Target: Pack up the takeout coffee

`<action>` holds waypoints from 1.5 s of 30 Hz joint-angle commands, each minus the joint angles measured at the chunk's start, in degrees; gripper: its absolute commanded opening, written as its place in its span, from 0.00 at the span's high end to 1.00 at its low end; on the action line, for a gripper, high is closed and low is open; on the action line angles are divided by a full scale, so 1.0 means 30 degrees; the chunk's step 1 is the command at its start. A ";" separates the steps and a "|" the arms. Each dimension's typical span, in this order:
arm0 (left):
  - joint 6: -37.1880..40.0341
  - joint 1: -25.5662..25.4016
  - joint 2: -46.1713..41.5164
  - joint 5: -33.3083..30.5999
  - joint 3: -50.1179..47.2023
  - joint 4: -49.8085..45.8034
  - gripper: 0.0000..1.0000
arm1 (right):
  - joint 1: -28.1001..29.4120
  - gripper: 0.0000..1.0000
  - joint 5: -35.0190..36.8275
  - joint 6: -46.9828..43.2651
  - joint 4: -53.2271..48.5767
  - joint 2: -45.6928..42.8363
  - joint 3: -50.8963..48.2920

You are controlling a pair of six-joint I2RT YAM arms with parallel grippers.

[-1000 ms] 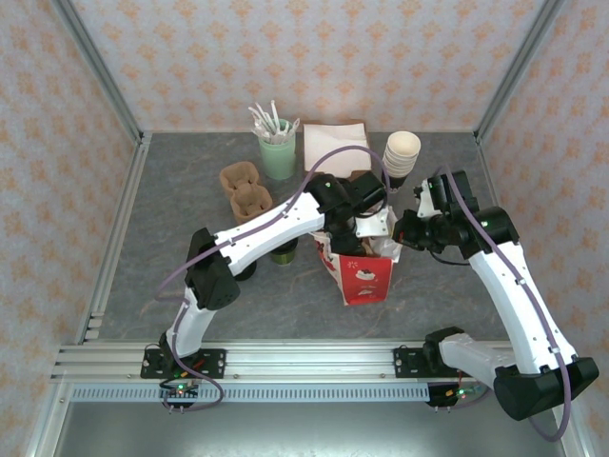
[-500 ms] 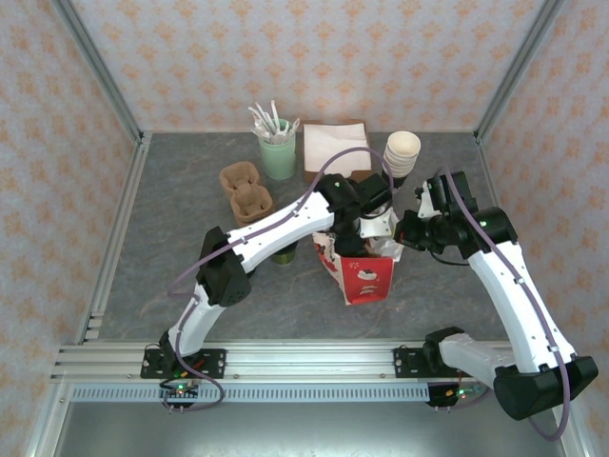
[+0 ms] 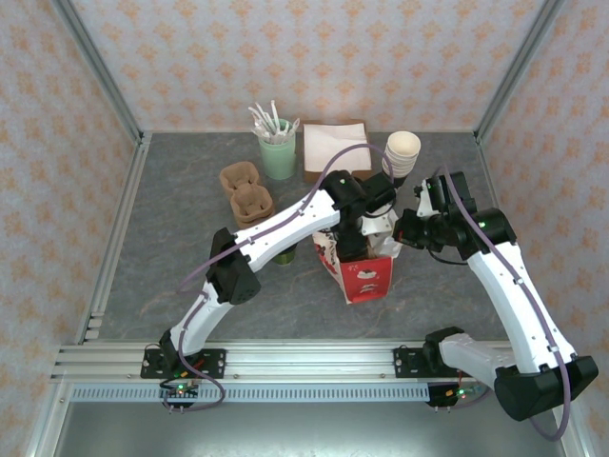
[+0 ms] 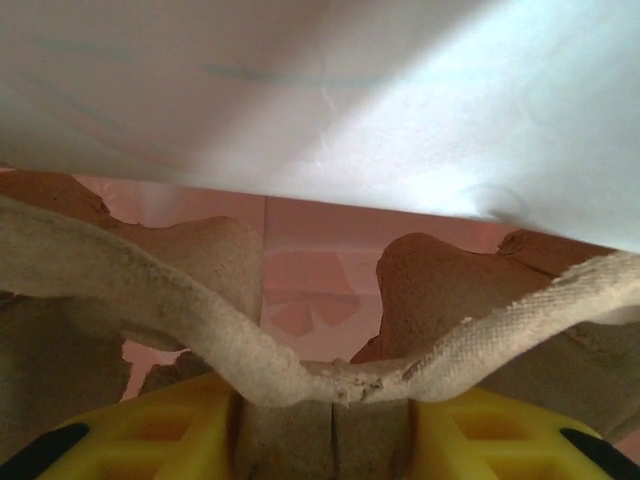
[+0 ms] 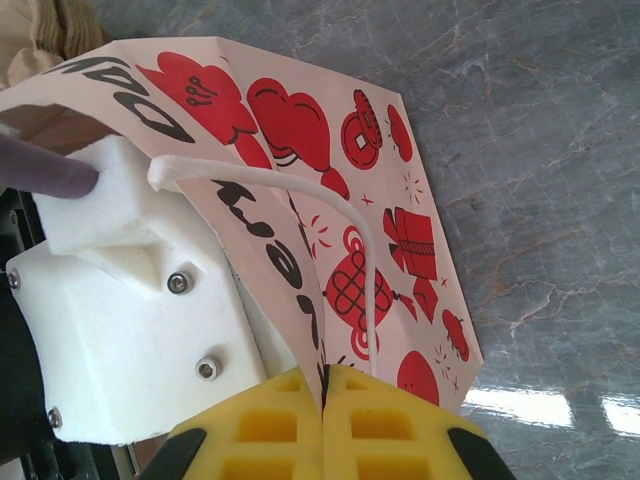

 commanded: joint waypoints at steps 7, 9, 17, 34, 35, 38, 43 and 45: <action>-0.1724 -0.0359 -0.0023 -0.0433 0.1141 -0.0377 0.58 | 0.0655 1.00 -0.2277 -0.0460 0.1294 -0.0282 -0.0114; -0.2049 -0.0356 0.0113 -0.0478 0.1661 -0.0696 0.58 | 0.0708 1.00 -0.2341 -0.0534 0.1353 -0.0293 -0.0173; -0.2193 -0.0363 0.0087 -0.0030 0.1775 -0.0585 0.58 | 0.0796 1.00 -0.2546 -0.0586 0.1559 -0.0293 -0.0291; 0.1343 -0.0280 -0.0505 0.0392 -0.0955 0.0940 0.58 | 0.0807 1.00 -0.1422 -0.0852 0.0831 -0.0473 0.0247; 0.1522 -0.0261 -0.0579 0.0453 -0.0992 0.0943 0.58 | 0.0784 1.00 -0.1222 -0.0908 0.0727 -0.0469 0.0320; 0.1959 -0.0099 -0.0950 0.0798 -0.1214 0.0962 0.58 | 0.0784 1.00 -0.0793 -0.1111 0.0348 -0.0393 0.0577; 0.2119 0.0229 -0.1745 0.1086 -0.1841 0.1355 0.58 | 0.0791 1.00 -0.0476 -0.1346 0.0036 -0.0344 0.0818; 0.2151 0.0454 -0.1998 0.1522 -0.1977 0.1368 0.58 | 0.0792 1.00 -0.0329 -0.1376 -0.0044 -0.0351 0.0873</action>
